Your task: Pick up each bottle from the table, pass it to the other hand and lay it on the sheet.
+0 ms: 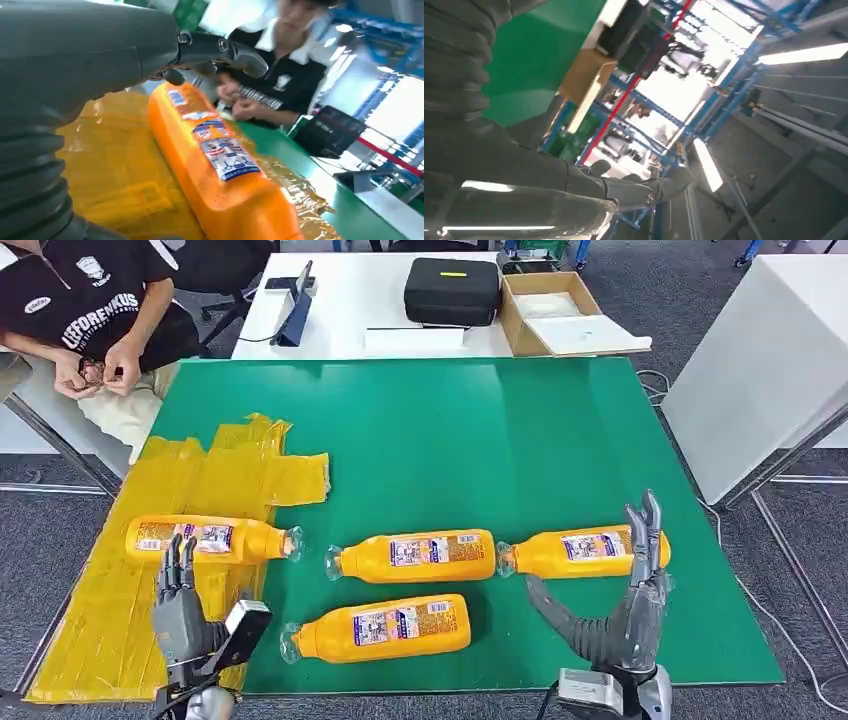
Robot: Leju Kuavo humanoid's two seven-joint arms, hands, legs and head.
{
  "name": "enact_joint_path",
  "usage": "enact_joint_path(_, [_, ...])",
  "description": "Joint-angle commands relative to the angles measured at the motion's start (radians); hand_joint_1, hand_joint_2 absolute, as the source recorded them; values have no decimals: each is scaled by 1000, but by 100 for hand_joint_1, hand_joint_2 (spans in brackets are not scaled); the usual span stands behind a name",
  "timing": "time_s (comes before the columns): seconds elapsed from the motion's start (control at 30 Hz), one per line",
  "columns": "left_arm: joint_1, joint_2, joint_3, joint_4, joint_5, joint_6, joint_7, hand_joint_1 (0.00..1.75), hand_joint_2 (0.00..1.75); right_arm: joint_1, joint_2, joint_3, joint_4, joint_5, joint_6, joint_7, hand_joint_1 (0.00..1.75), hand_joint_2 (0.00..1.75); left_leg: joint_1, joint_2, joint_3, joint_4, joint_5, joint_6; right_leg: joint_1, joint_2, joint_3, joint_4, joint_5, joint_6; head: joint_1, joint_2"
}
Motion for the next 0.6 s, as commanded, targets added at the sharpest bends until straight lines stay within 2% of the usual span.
enact_joint_path(0.03, [140,95,-255,-341,626,-382,81,0,175,-126,-88,-114,137,452,27,294,0,175,2,5,2,2,-3,-4,2,4,2,0,0,-2,-1,0])
enact_joint_path(0.07, [145,105,-269,-375,689,-437,83,0,175,-119,-100,-138,128,535,78,349,0,175,2,2,1,2,-1,-3,2,1,1,0,0,-2,-1,0])
enact_joint_path(0.2, [152,122,-303,-431,754,-475,68,0,175,-77,-140,-213,78,605,251,428,0,175,2,-3,1,2,-1,-3,2,-5,2,0,-1,-2,-1,0])
enact_joint_path(0.33, [109,124,-335,-416,779,-496,49,0,175,-68,-185,-264,102,575,491,407,0,175,-1,-4,0,0,0,-2,0,-5,2,-1,-1,-1,-1,0])
enact_joint_path(0.43, [76,128,-347,-378,773,-502,46,0,175,-97,-241,-269,172,520,535,374,0,175,0,-6,2,0,0,-3,1,-8,4,-1,-1,-2,-1,0])
enact_joint_path(0.6, [23,136,-347,-301,789,-529,22,0,175,-232,-313,-209,338,411,722,332,0,175,-1,0,2,0,0,-2,0,-2,3,-2,1,-1,0,0])
